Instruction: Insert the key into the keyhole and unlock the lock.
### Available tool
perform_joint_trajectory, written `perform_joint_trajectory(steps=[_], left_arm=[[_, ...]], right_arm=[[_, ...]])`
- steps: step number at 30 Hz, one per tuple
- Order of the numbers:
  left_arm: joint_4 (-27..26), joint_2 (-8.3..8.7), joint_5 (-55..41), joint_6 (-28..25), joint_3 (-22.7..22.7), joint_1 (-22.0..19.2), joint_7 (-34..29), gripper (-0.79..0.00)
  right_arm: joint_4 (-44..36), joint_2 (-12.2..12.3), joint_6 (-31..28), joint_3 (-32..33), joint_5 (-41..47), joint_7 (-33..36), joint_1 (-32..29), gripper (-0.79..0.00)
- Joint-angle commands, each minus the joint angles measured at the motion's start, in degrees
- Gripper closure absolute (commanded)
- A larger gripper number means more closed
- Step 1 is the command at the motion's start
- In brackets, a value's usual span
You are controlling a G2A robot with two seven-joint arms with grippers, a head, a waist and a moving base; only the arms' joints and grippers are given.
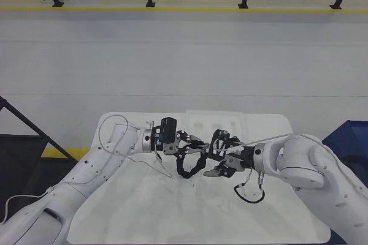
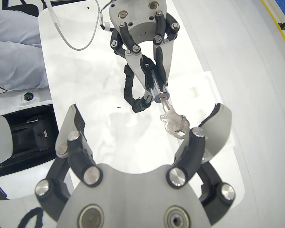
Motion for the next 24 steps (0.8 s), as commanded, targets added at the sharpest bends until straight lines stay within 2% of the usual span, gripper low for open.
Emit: perform_joint_trajectory(steps=[1, 8, 9, 11, 12, 20, 24], left_arm=[[0.35, 0.0, 0.63, -0.1, -0.07, -0.02, 0.37, 0.0], [0.39, 0.15, 2.55, -0.61, -0.44, 0.04, 1.74, 0.0], [0.3, 0.17, 2.84, -0.82, -0.43, 0.05, 1.93, 0.0], [0.17, 0.2, 3.32, -1.1, -0.43, 0.07, 2.27, 0.0], [0.15, 0.2, 3.5, -1.23, -0.42, 0.09, 2.4, 0.0], [0.21, 0.2, 4.47, -1.3, 0.01, -0.03, 3.17, 0.0], [0.35, 0.19, 4.27, -1.3, 0.33, -0.14, 3.28, 0.0]], right_arm=[[0.34, 0.16, -0.46, 0.99, -0.27, -0.11, 0.08, -0.785], [-1.22, 0.97, -3.7, 4.4, -5.83, -2.12, -1.63, -0.785], [-1.54, 1.07, -4.3, 4.6, -6.94, -2.3, -1.96, -0.717], [-2.11, 1.21, -5.19, 4.71, -8.99, -2.68, -2.64, -0.422], [-2.29, 1.25, -5.48, 4.64, -9.79, -2.77, -2.94, -0.369], [-3.84, 1.32, -5.7, 4.28, -14.91, -4.59, -4.08, -0.225], [-4.37, 1.35, -5.59, 4.29, -16.27, -5.23, -4.64, -0.191]])
